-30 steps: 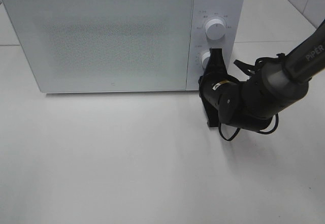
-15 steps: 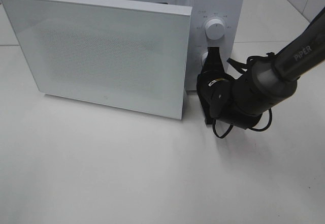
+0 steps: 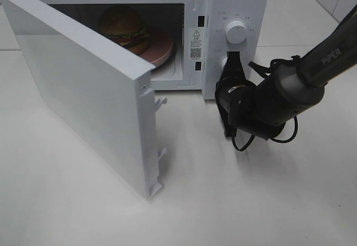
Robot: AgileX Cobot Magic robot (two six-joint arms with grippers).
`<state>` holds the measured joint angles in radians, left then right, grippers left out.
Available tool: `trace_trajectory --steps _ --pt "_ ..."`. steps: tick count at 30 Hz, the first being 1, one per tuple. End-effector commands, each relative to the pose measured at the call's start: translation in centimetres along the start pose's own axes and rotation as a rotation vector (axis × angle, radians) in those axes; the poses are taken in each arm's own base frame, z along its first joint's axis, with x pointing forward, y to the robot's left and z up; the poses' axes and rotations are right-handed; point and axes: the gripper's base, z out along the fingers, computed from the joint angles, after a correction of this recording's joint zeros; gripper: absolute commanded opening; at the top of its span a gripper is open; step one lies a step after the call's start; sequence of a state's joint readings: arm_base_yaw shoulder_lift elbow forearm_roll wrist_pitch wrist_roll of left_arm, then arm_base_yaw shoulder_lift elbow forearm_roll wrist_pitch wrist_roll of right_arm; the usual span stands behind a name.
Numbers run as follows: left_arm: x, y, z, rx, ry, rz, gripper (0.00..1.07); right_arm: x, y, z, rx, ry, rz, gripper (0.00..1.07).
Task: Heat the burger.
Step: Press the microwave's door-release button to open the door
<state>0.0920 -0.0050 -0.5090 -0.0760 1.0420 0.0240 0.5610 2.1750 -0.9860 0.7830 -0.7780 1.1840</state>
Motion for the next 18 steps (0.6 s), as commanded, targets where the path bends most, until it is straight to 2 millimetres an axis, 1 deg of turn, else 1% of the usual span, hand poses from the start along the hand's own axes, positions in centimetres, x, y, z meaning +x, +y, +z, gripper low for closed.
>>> trace_trajectory --steps 1,6,11,13,14,15,16,18 --pt "0.2 0.0 -0.2 0.003 -0.022 -0.004 1.0 -0.4 6.2 0.5 -0.357 -0.031 -0.022 0.0" --pt "0.2 0.0 -0.2 0.003 -0.022 -0.004 1.0 -0.3 6.2 0.4 -0.333 -0.017 -0.022 0.0" --pt "0.2 0.0 -0.2 0.003 -0.022 -0.004 1.0 -0.7 5.9 -0.5 -0.306 -0.013 -0.029 0.0" --pt "0.2 0.0 -0.2 0.003 -0.022 -0.004 1.0 -1.0 5.0 -0.8 -0.271 -0.011 -0.041 0.0" --pt "0.2 0.0 -0.2 0.003 -0.022 -0.004 1.0 -1.0 5.0 -0.8 -0.271 -0.011 -0.041 0.0" --pt "0.2 0.0 -0.2 0.003 -0.022 -0.004 1.0 -1.0 4.3 -1.0 -0.222 0.004 -0.046 0.0" --pt "0.2 0.0 -0.2 0.003 -0.022 -0.004 1.0 -1.0 4.3 -1.0 -0.222 0.004 -0.046 0.0" --pt "0.2 0.0 -0.2 0.003 -0.022 -0.004 1.0 -0.9 3.7 -1.3 -0.162 0.036 -0.053 0.0"
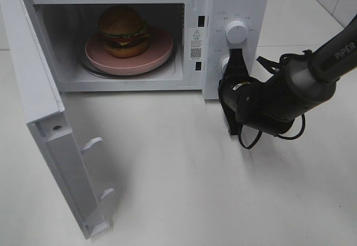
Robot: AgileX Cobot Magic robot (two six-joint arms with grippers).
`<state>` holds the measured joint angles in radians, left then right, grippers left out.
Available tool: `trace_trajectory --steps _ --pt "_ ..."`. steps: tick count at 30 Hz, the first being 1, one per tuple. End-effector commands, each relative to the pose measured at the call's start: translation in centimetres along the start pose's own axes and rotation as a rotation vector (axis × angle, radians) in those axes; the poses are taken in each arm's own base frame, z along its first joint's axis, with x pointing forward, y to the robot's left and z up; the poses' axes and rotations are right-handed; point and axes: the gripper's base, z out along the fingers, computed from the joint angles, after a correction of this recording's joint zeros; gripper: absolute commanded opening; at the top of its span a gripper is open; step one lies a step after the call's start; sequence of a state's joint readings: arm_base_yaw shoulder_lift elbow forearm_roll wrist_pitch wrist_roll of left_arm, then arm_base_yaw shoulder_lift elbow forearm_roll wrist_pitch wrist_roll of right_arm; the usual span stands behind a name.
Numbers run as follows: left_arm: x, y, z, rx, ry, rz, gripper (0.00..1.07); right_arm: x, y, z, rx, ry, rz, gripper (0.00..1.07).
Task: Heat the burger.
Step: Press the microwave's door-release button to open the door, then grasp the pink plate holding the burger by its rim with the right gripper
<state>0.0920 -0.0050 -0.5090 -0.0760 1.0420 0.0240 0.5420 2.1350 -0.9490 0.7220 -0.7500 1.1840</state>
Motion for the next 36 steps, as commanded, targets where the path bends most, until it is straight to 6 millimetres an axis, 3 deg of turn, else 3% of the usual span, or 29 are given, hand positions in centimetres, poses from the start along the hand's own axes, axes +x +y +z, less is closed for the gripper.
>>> trace_trajectory --steps 1,23,36 --pt "0.2 0.0 -0.2 0.003 -0.022 -0.004 1.0 -0.4 3.3 -0.6 -0.171 0.003 -0.018 0.0" --pt "0.2 0.0 -0.2 0.003 -0.022 -0.004 1.0 -1.0 1.2 -5.3 -0.024 0.175 -0.202 0.0" --pt "0.2 0.0 -0.2 0.003 -0.022 -0.004 1.0 -0.5 1.8 -8.1 0.085 0.332 -0.542 0.0"
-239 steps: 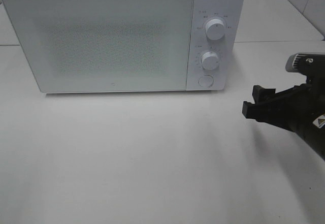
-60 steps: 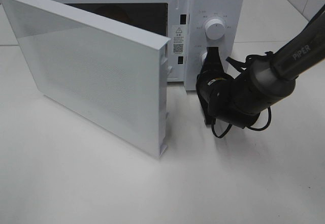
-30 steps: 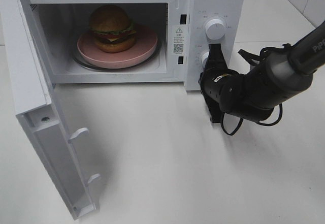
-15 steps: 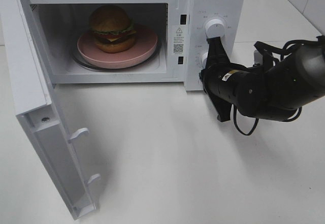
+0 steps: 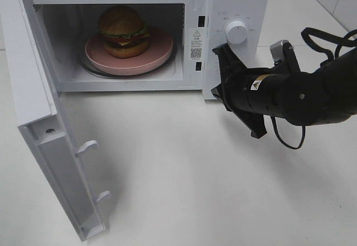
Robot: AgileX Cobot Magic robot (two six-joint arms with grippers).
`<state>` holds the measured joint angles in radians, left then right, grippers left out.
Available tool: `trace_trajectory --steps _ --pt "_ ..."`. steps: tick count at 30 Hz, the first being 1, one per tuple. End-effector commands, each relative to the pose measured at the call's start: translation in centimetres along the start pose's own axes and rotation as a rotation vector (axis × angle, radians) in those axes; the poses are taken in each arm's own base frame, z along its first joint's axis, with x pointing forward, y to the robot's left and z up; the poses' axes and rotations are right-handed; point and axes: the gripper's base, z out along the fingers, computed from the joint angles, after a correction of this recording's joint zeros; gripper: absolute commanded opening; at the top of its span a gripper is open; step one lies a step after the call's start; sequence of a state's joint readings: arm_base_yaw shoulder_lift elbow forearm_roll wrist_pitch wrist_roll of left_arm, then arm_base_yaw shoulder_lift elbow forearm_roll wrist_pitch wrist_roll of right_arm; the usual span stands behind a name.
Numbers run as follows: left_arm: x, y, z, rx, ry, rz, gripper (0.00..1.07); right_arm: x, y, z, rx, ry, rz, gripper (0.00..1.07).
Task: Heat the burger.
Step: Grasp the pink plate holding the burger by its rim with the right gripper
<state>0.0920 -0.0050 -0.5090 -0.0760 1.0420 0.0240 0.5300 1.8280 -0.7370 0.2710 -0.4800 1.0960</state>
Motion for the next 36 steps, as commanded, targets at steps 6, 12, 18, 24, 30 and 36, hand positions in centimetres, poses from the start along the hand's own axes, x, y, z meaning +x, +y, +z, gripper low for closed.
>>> trace_trajectory --steps 6,12,18,24,30,36 --pt "0.2 0.0 -0.2 0.003 -0.022 -0.004 1.0 0.1 0.4 -2.1 0.1 0.107 -0.345 0.01" --pt "0.2 0.0 -0.2 0.003 -0.022 -0.004 1.0 0.4 1.0 -3.2 0.169 0.242 -0.663 0.02" --pt "0.2 0.0 -0.2 0.003 -0.022 -0.004 1.0 0.6 2.6 -3.7 0.21 0.428 -0.977 0.03" --pt "0.2 0.0 -0.2 0.003 -0.022 -0.004 1.0 0.4 4.1 -4.2 0.197 0.536 -1.212 0.03" --pt "0.2 0.0 -0.2 0.003 -0.022 -0.004 1.0 -0.1 4.9 -4.6 0.173 0.621 -1.516 0.04" --pt "0.2 0.0 -0.2 0.003 -0.022 -0.004 1.0 -0.5 5.7 -4.9 0.087 0.703 -1.908 0.04"
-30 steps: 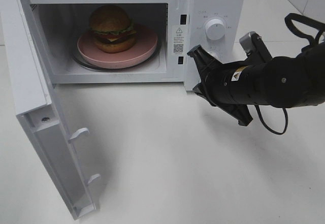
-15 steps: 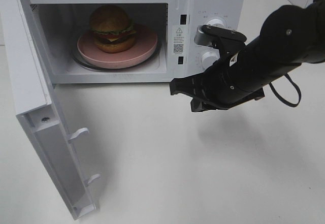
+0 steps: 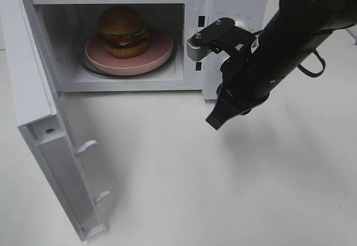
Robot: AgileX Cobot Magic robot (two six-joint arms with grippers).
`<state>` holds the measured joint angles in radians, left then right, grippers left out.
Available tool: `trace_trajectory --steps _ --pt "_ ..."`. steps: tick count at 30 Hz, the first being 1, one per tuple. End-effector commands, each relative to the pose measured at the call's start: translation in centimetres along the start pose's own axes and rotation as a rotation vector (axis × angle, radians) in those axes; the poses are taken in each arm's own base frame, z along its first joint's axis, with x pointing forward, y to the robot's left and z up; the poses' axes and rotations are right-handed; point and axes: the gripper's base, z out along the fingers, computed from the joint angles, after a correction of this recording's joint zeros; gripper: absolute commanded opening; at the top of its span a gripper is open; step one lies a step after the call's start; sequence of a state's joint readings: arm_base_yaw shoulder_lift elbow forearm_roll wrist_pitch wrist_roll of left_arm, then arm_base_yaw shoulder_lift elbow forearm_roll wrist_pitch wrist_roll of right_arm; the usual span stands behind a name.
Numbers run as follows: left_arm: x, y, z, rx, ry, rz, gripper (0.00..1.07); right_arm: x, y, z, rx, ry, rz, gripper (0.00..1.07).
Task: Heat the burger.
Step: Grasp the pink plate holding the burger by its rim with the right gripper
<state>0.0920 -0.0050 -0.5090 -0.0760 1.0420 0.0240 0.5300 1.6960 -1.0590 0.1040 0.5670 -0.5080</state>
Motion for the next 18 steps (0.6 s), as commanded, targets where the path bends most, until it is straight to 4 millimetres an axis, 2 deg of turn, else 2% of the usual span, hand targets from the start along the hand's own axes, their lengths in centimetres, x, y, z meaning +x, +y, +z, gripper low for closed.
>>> trace_trajectory --steps 1,2,4,5,6,7,9,10,11,12,14,18 --pt "0.15 -0.05 -0.17 0.003 -0.022 -0.004 1.0 -0.15 -0.33 -0.63 0.008 0.013 -0.329 0.04" --pt "0.15 -0.05 -0.17 0.003 -0.022 -0.004 1.0 -0.15 -0.33 -0.63 0.008 0.013 -0.329 0.04" --pt "0.15 -0.05 -0.17 0.003 -0.022 -0.004 1.0 -0.19 -0.35 -0.66 0.009 0.012 -0.542 0.05" --pt "0.15 -0.05 -0.17 0.003 -0.022 -0.004 1.0 -0.19 -0.35 -0.66 0.009 0.012 -0.542 0.05" --pt "0.15 -0.05 -0.17 0.003 -0.022 -0.004 1.0 -0.19 -0.36 -0.66 0.009 0.014 -0.65 0.05" --pt "0.15 -0.05 -0.17 0.003 -0.022 -0.004 1.0 -0.19 -0.36 -0.66 0.009 0.014 -0.65 0.05" --pt "0.15 -0.05 -0.17 0.003 -0.022 -0.004 1.0 -0.2 -0.42 -0.67 0.015 0.016 -0.794 0.05" --pt "0.15 -0.05 -0.17 0.003 -0.022 -0.004 1.0 -0.2 -0.42 -0.67 0.015 0.016 -0.794 0.05" --pt "0.15 -0.05 -0.17 0.003 -0.022 -0.004 1.0 -0.21 -0.57 -0.67 0.029 0.023 -0.876 0.06" --pt "0.15 -0.05 -0.17 0.003 -0.022 -0.004 1.0 -0.21 -0.57 -0.67 0.029 0.023 -0.876 0.06" --pt "0.15 -0.05 -0.17 0.003 -0.022 -0.004 1.0 -0.44 -0.63 -0.67 0.073 0.037 -0.982 0.08" --pt "0.15 -0.05 -0.17 0.003 -0.022 -0.004 1.0 -0.97 -0.46 -0.68 0.128 0.036 -1.052 0.1"
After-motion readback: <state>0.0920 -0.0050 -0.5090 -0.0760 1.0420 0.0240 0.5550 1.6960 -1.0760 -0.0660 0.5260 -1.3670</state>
